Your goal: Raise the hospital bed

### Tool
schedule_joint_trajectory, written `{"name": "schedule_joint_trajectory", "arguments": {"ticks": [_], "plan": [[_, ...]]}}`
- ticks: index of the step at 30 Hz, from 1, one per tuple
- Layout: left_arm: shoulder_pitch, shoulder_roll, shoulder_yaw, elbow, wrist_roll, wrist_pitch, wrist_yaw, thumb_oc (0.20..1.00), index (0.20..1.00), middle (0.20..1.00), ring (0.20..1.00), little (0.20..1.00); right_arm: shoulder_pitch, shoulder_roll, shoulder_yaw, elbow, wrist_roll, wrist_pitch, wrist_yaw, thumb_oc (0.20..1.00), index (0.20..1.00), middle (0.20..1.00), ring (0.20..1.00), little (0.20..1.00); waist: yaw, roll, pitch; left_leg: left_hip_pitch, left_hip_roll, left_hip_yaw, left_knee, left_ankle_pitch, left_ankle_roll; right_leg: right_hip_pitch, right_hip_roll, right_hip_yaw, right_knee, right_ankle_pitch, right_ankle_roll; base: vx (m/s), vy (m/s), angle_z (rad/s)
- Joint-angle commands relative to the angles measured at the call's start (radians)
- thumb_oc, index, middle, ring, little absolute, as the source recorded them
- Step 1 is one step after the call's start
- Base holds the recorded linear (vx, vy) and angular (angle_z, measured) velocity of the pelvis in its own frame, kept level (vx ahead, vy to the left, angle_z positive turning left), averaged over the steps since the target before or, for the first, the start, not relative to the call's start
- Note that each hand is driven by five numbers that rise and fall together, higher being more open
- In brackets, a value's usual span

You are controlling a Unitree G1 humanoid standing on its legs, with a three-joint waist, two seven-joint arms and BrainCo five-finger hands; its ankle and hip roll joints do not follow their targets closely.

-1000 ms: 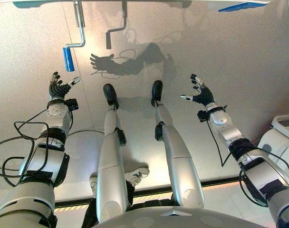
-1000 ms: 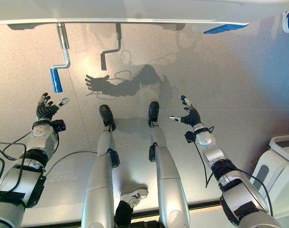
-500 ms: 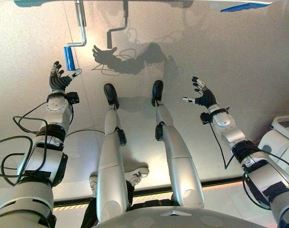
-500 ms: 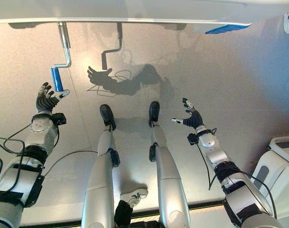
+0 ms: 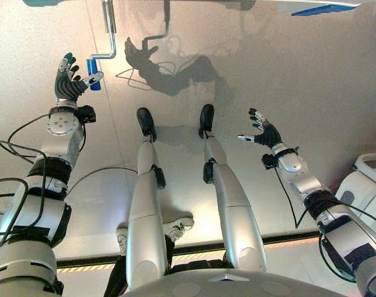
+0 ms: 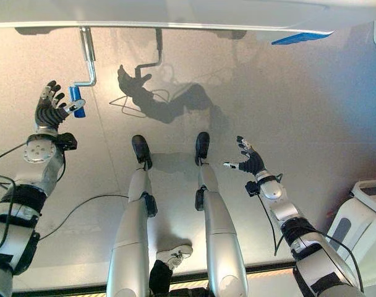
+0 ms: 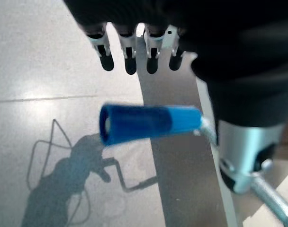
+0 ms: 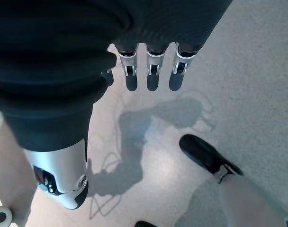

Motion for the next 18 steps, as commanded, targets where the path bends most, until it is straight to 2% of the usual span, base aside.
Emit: {"name": "schedule_joint_trajectory", "arguments": {"ticks": [1,18], "plan": [[0.042,0.034,0.020,-0.055,-0.023,-0.020,-0.006,1.000,1.000,1.000,1.000,1.000,0.070,-0.042,-0.029,-0.035,0.038,0.001,0.015,1.000,1.000,1.000,1.000,1.000,0.005,0.004,0.009,0.050,-0.065,-0.003,0.070,-0.102,0.015,0.013,0.020,0.028,0.023,0.043,0.107,0.00,0.000,0.00],[-0.014,0.034,-0.027,-0.042,-0.030,-0.007,-0.026,1.000,1.000,1.000,1.000,1.000,0.056,-0.047,-0.012,-0.061,0.033,0.004,0.023,1.000,1.000,1.000,1.000,1.000,-0.006,-0.001,0.012,0.047,-0.065,-0.003,0.070,-0.105,0.017,0.007,0.019,0.028,0.025,0.043,0.110,0.00,0.000,0.00]]}}
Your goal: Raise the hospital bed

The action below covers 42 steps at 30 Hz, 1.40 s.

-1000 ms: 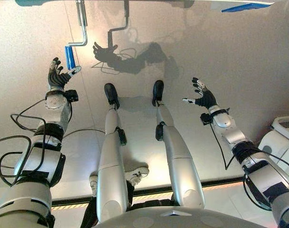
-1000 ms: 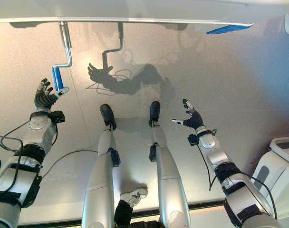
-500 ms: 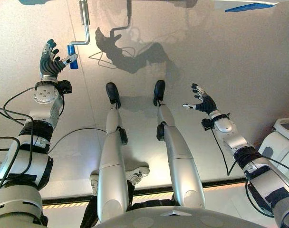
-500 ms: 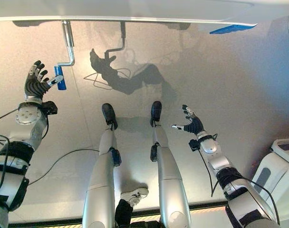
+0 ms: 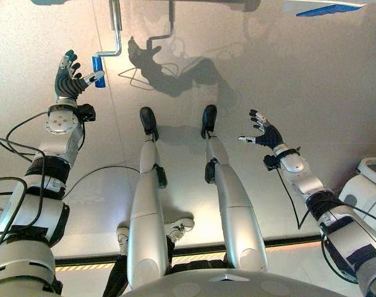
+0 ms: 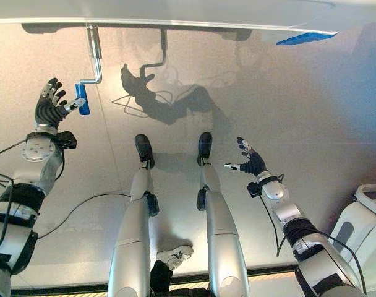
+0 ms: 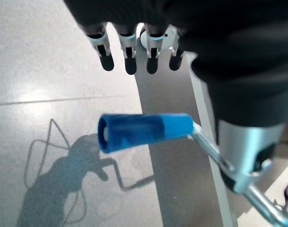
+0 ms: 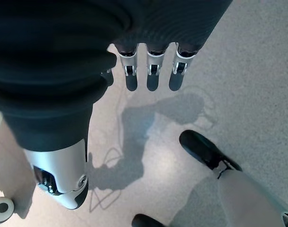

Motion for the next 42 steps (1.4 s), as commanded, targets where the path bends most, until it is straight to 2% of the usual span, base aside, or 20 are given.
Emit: {"name": "schedule_joint_trajectory", "arguments": {"ticks": [1,17,30,31,33,42], "plan": [[-0.006,0.036,-0.007,-0.039,-0.030,-0.009,-0.004,1.000,1.000,1.000,1.000,1.000,0.054,-0.033,-0.013,-0.050,0.033,0.000,0.004,1.000,1.000,1.000,1.000,1.000,-0.011,-0.001,0.012,0.045,-0.063,0.000,0.071,-0.112,0.015,0.007,0.020,0.031,0.017,0.043,0.111,0.00,0.000,0.00],[-0.123,0.078,-0.123,-0.020,-0.043,0.008,-0.046,1.000,1.000,1.000,1.000,1.000,0.034,-0.051,0.025,-0.046,0.045,0.006,0.024,1.000,1.000,1.000,1.000,1.000,-0.024,-0.007,0.016,0.046,-0.061,0.002,0.073,-0.115,0.015,0.003,0.021,0.031,0.023,0.039,0.112,0.00,0.000,0.00],[-0.186,0.094,-0.170,0.008,-0.052,0.015,-0.064,1.000,1.000,1.000,1.000,1.000,0.043,-0.049,0.044,-0.049,0.039,0.008,0.033,1.000,1.000,1.000,1.000,1.000,-0.033,-0.009,0.016,0.041,-0.059,0.002,0.083,-0.121,0.016,-0.002,0.021,0.032,0.030,0.036,0.113,0.00,0.000,0.00],[-0.192,0.090,-0.176,0.009,-0.051,0.016,-0.062,0.896,0.896,0.896,0.896,0.896,0.042,-0.050,0.046,-0.050,0.039,0.007,0.032,1.000,1.000,1.000,1.000,1.000,-0.034,-0.010,0.016,0.040,-0.059,0.002,0.084,-0.121,0.016,-0.003,0.021,0.032,0.031,0.036,0.112,0.00,0.000,0.00],[-0.201,0.090,-0.181,0.016,-0.054,0.017,-0.065,1.000,1.000,1.000,1.000,1.000,0.038,-0.052,0.045,-0.049,0.039,0.007,0.030,1.000,1.000,1.000,1.000,1.000,-0.034,-0.011,0.017,0.038,-0.059,0.002,0.085,-0.121,0.016,-0.004,0.021,0.032,0.031,0.036,0.113,0.00,0.000,0.00],[-0.200,0.085,-0.191,0.020,-0.058,0.024,-0.074,1.000,1.000,1.000,1.000,1.000,0.035,-0.057,0.050,-0.056,0.034,0.011,0.032,1.000,1.000,1.000,1.000,1.000,-0.036,-0.014,0.016,0.032,-0.058,-0.001,0.091,-0.122,0.015,-0.012,0.019,0.032,0.035,0.038,0.113,0.00,0.000,0.00]]}}
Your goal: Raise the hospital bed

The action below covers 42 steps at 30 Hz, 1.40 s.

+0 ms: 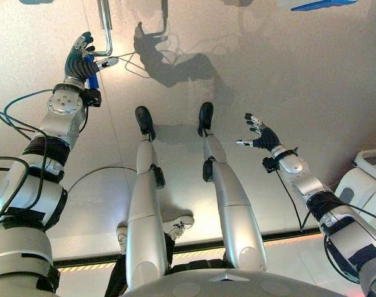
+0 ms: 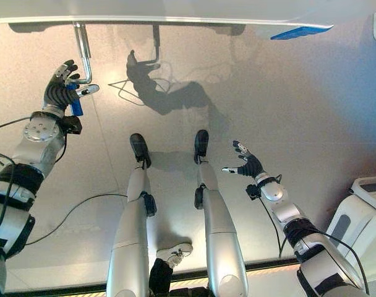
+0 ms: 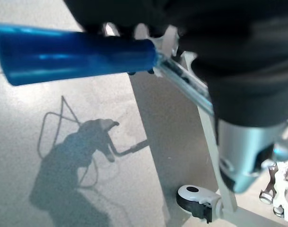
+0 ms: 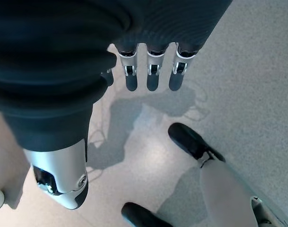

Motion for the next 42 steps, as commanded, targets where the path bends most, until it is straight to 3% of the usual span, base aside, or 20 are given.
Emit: {"name": "schedule_joint_trajectory", "arguments": {"ticks": [1,33,35,36,42], "plan": [[-0.014,0.038,0.004,-0.024,-0.018,-0.013,-0.005,1.000,1.000,1.000,1.000,1.000,0.034,-0.044,0.003,-0.047,0.033,-0.002,0.001,1.000,1.000,1.000,1.000,1.000,0.008,-0.012,0.015,0.049,-0.058,0.002,0.092,-0.122,0.015,0.002,0.019,0.035,0.037,0.038,0.113,0.00,0.000,0.00],[-0.039,0.014,-0.045,0.026,-0.061,0.025,-0.041,1.000,1.000,1.000,1.000,1.000,0.005,-0.081,0.037,-0.064,0.048,0.008,0.009,1.000,1.000,1.000,1.000,1.000,0.005,-0.020,0.027,0.051,-0.056,-0.001,0.095,-0.114,0.012,0.008,0.018,0.032,0.035,0.050,0.115,0.00,0.000,0.00],[-0.037,0.015,-0.047,0.021,-0.062,0.024,-0.040,0.360,0.360,0.360,0.360,0.360,0.005,-0.081,0.038,-0.063,0.045,0.008,0.007,1.000,1.000,1.000,1.000,1.000,0.004,-0.019,0.027,0.051,-0.055,-0.002,0.093,-0.112,0.012,0.007,0.018,0.032,0.034,0.051,0.115,0.00,0.000,0.00],[-0.036,0.018,-0.046,0.019,-0.062,0.024,-0.041,0.200,0.200,0.200,0.200,0.200,0.007,-0.082,0.037,-0.062,0.044,0.009,0.007,1.000,1.000,1.000,1.000,1.000,0.005,-0.019,0.027,0.051,-0.056,-0.002,0.092,-0.112,0.012,0.007,0.018,0.031,0.033,0.051,0.116,0.00,0.000,0.00],[-0.037,0.017,-0.052,0.007,-0.062,0.024,-0.042,0.200,0.200,0.200,0.200,0.200,0.015,-0.086,0.038,-0.069,0.038,0.011,0.008,1.000,1.000,1.000,1.000,1.000,0.004,-0.021,0.027,0.051,-0.056,-0.003,0.093,-0.112,0.012,0.008,0.019,0.030,0.035,0.051,0.115,0.00,0.000,0.00]]}}
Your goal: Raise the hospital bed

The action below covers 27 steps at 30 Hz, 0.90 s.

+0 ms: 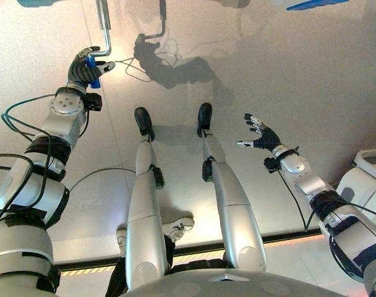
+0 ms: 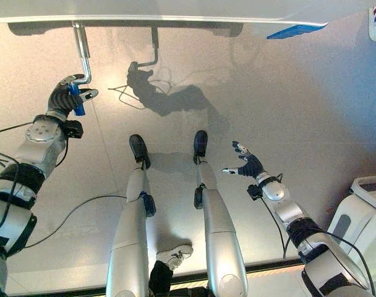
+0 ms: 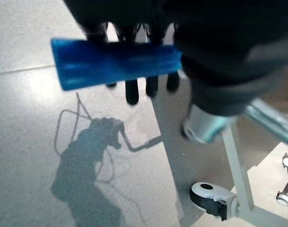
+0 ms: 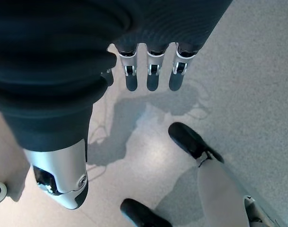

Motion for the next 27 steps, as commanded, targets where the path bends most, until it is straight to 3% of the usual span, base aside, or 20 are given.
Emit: {"name": "schedule_joint_trajectory", "arguments": {"ticks": [1,27], "plan": [[-0.014,0.027,-0.002,-0.058,-0.021,-0.016,-0.008,0.200,0.200,0.200,0.200,0.200,0.017,-0.047,-0.003,-0.039,0.019,0.003,0.001,1.000,1.000,1.000,1.000,1.000,0.008,-0.020,0.027,0.051,-0.056,0.001,0.079,-0.112,0.011,0.008,0.021,0.035,0.018,0.051,0.115,0.00,0.000,0.00],[-0.069,0.003,-0.051,-0.052,0.013,-0.016,-0.009,0.200,0.200,0.200,0.200,0.200,0.022,-0.050,0.036,-0.064,0.010,0.002,0.013,1.000,1.000,1.000,1.000,1.000,-0.003,-0.028,0.027,0.048,-0.054,0.004,0.076,-0.108,0.008,-0.003,0.022,0.040,0.021,0.051,0.115,0.00,0.000,0.00]]}}
